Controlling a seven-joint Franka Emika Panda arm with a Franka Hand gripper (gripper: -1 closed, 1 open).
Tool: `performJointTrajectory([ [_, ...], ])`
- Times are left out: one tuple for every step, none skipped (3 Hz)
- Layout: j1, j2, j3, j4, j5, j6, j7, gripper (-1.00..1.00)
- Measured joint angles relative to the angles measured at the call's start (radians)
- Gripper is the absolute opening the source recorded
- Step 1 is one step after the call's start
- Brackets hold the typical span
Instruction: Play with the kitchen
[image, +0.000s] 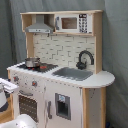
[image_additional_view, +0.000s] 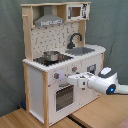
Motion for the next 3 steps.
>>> performJointTrajectory([
  [-0.013, 0.000, 0.000, -0.043, 0.000, 0.103, -0.026, 1.00],
  [-0.035, 0.000, 0.012, -0.085, 0.001, 0.194, -0.016, 1.00],
  [-0.070, 0.000, 0.042, -0.121, 0.004, 0.246, 0.078, 1.00],
])
